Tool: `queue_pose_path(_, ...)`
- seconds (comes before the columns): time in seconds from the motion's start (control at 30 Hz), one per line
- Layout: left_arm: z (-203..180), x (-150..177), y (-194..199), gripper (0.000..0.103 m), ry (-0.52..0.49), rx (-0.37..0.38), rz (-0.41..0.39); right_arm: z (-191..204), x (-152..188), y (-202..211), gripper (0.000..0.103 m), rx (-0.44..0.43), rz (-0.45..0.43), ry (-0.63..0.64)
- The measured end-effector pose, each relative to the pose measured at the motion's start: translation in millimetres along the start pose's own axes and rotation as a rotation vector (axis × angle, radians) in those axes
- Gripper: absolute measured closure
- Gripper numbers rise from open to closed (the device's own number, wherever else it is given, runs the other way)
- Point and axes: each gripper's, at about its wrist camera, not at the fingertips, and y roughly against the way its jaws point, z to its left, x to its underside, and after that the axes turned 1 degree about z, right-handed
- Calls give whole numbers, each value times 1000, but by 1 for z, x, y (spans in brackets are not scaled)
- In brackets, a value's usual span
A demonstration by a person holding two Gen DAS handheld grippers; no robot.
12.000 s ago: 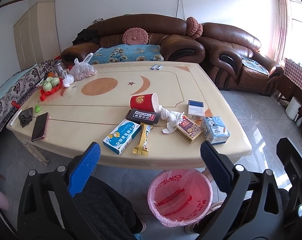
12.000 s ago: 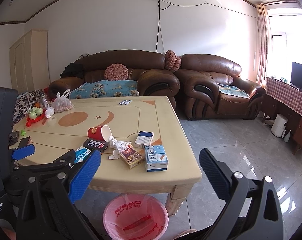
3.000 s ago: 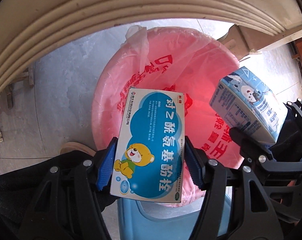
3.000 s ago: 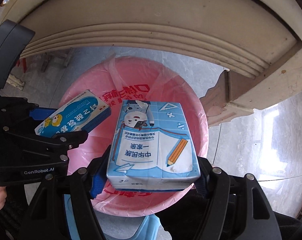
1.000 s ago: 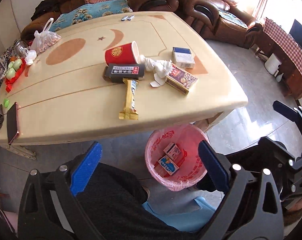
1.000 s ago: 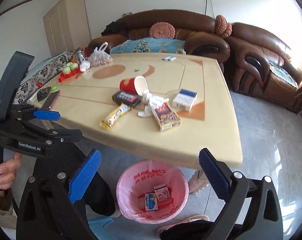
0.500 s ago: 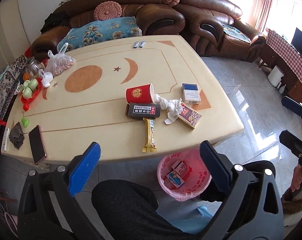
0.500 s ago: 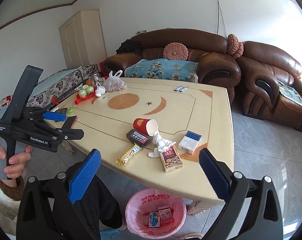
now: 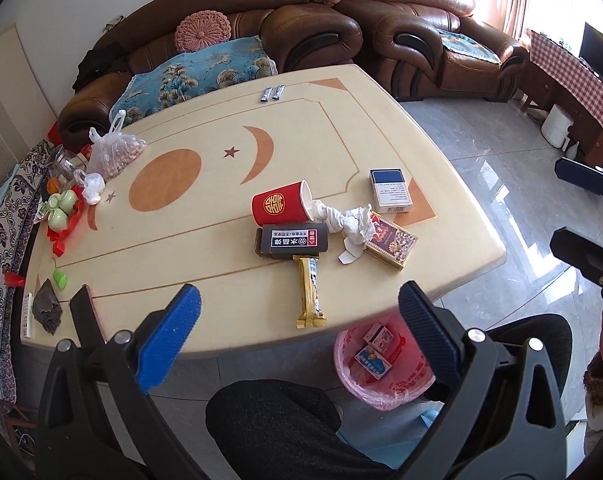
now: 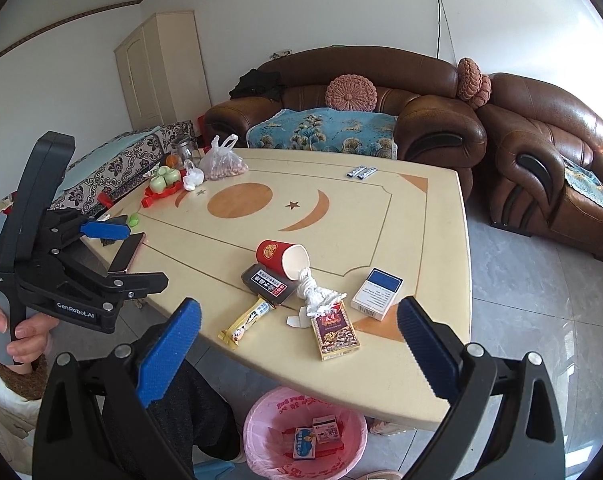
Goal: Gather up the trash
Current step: 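Raise both tools back above the table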
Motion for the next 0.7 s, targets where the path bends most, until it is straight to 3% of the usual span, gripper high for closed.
queue_pose_path(0.7,6,-3,-76,6,-10,-6,144,-18,3,-67,7,-29,105,-29)
